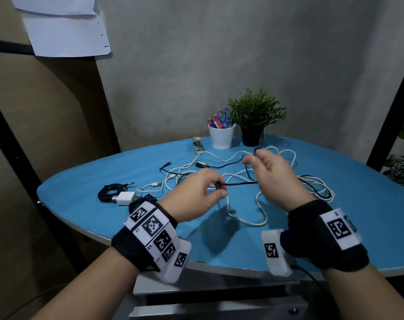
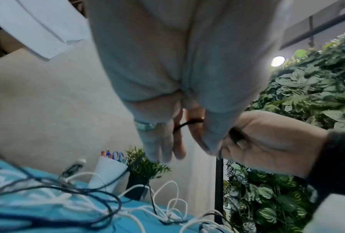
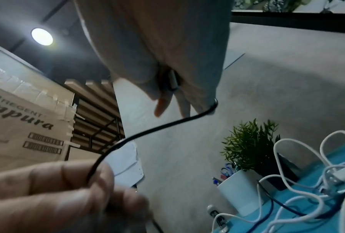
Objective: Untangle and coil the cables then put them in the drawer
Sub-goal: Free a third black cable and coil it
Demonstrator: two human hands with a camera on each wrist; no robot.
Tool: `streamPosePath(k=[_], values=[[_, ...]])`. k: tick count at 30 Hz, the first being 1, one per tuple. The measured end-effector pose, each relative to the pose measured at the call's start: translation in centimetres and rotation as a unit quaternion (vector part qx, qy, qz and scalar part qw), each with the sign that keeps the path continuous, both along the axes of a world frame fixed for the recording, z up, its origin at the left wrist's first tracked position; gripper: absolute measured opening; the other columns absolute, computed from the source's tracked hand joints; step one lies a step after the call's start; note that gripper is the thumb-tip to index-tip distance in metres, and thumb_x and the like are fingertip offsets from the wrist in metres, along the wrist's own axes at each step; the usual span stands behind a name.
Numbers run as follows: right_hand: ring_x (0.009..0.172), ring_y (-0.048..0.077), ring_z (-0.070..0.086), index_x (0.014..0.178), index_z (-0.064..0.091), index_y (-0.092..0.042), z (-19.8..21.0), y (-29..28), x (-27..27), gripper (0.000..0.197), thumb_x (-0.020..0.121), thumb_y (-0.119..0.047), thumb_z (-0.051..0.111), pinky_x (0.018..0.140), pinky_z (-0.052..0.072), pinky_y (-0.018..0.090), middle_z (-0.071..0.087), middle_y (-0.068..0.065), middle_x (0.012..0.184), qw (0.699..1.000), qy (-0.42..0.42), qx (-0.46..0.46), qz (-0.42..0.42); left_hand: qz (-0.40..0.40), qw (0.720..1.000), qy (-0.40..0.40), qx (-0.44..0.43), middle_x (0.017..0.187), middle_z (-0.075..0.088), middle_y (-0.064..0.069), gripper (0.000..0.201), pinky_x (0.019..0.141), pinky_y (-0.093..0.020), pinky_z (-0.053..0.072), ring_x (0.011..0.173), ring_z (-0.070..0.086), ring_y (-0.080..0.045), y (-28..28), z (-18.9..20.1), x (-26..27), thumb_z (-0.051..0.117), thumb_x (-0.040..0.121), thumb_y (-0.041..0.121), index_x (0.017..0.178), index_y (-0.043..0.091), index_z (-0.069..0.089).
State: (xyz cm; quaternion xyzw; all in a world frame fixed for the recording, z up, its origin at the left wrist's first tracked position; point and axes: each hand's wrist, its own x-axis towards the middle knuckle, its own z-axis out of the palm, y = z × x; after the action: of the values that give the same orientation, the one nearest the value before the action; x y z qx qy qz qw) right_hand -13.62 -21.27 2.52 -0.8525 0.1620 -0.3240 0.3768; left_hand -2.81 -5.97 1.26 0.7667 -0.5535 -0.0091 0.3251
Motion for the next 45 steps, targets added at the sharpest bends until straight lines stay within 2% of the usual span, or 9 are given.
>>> streamPosePath(k=[6, 10, 16, 21, 23, 26, 29, 39, 45], values=[[0.051, 0.014, 0.047, 0.080, 0.060, -0.017, -1.2, 0.2, 0.0, 0.030, 0.098, -0.028, 0.039, 0.060, 0.043, 0.037, 0.046, -0.003, 0.056, 0.991, 0.092, 0.055, 0.075, 0.104, 0.987, -0.077, -0.095, 0.117, 0.050, 0.003, 0.004, 0.088, -0.009, 0.025, 0.114, 0.048, -0.009, -0.1, 3.3, 2.2, 0.063, 0.086, 0.017, 0.087, 0.021, 0.064], [0.044, 0.010, 0.026, 0.069, 0.062, -0.013, -0.7, 1.3, -0.7, 0.050, 0.088, -0.055, 0.044, 0.048, 0.028, 0.023, 0.031, -0.006, 0.049, 0.960, 0.081, 0.182, 0.199, 0.149, 0.984, -0.061, -0.080, 0.111, 0.056, 0.005, 0.013, 0.088, -0.016, 0.031, 0.107, 0.050, -0.009, -0.2, 4.1, 3.2, 0.056, 0.091, 0.019, 0.096, 0.022, 0.067], [0.037, 0.013, 0.034, 0.072, 0.051, -0.009, 1.4, 2.1, -0.9, 0.037, 0.100, -0.028, 0.036, 0.046, 0.022, 0.027, 0.046, 0.003, 0.045, 0.876, -0.122, 0.382, 0.266, 0.097, 0.992, 0.015, 0.076, 0.080, 0.063, 0.006, 0.014, 0.074, -0.030, 0.052, 0.076, 0.065, -0.015, -1.0, 1.2, 1.6, 0.052, 0.093, 0.023, 0.094, 0.022, 0.066], [0.105, 0.027, 0.066, 0.090, 0.059, -0.005, 2.4, 1.3, -1.0, 0.029, 0.098, -0.019, 0.035, 0.080, 0.057, 0.034, 0.067, 0.010, 0.107, 0.777, -0.272, 0.502, 0.265, 0.013, 0.979, 0.121, 0.166, 0.088, 0.062, -0.002, 0.018, 0.060, -0.030, 0.055, 0.060, 0.068, -0.021, -0.5, -1.5, -1.2, 0.041, 0.092, 0.007, 0.089, 0.017, 0.056], [0.119, 0.023, 0.057, 0.092, 0.060, -0.008, 2.0, 1.0, -0.4, 0.024, 0.099, -0.013, 0.037, 0.088, 0.051, 0.029, 0.067, 0.002, 0.102, 0.797, -0.305, 0.478, 0.207, -0.002, 0.975, 0.103, 0.195, 0.092, 0.066, -0.002, 0.019, 0.065, -0.030, 0.056, 0.065, 0.070, -0.019, -0.1, -1.9, -1.8, 0.040, 0.091, 0.009, 0.092, 0.018, 0.057], [0.107, 0.004, 0.058, 0.094, 0.061, -0.013, 0.9, 0.9, 0.0, 0.022, 0.099, -0.009, 0.040, 0.076, 0.039, 0.009, 0.064, -0.001, 0.104, 0.932, -0.226, 0.268, 0.089, 0.009, 0.983, 0.031, 0.179, 0.089, 0.068, -0.002, 0.014, 0.070, -0.030, 0.055, 0.070, 0.069, -0.012, 0.4, -1.2, -1.7, 0.045, 0.092, 0.016, 0.090, 0.022, 0.058], [0.085, 0.018, 0.057, 0.100, 0.061, -0.012, -0.5, 0.8, 0.1, 0.018, 0.098, -0.014, 0.043, 0.070, 0.039, 0.024, 0.063, 0.006, 0.091, 0.997, -0.055, 0.044, 0.026, 0.039, 0.991, -0.064, 0.107, 0.089, 0.063, 0.001, 0.013, 0.077, -0.030, 0.048, 0.085, 0.063, -0.017, 0.5, 0.5, -0.9, 0.050, 0.094, 0.023, 0.096, 0.020, 0.062], [0.043, 0.001, 0.041, 0.075, 0.063, -0.017, -0.8, 1.6, -0.7, 0.039, 0.095, -0.044, 0.043, 0.055, 0.035, 0.022, 0.043, -0.013, 0.041, 0.979, 0.143, 0.027, 0.141, 0.166, 0.969, -0.099, -0.153, 0.092, 0.057, -0.003, 0.017, 0.076, -0.042, 0.052, 0.080, 0.063, -0.027, 0.8, 3.7, 3.8, 0.052, 0.092, 0.019, 0.099, 0.020, 0.067], [0.039, 0.015, 0.030, 0.064, 0.052, -0.012, 0.0, 2.5, -0.9, 0.042, 0.100, -0.031, 0.039, 0.050, 0.032, 0.027, 0.028, -0.003, 0.039, 0.924, -0.041, 0.272, 0.265, 0.179, 0.983, -0.038, -0.024, 0.086, 0.064, -0.007, 0.020, 0.071, -0.043, 0.054, 0.072, 0.065, -0.028, -0.1, 1.8, 3.1, 0.043, 0.096, 0.021, 0.099, 0.019, 0.063]])
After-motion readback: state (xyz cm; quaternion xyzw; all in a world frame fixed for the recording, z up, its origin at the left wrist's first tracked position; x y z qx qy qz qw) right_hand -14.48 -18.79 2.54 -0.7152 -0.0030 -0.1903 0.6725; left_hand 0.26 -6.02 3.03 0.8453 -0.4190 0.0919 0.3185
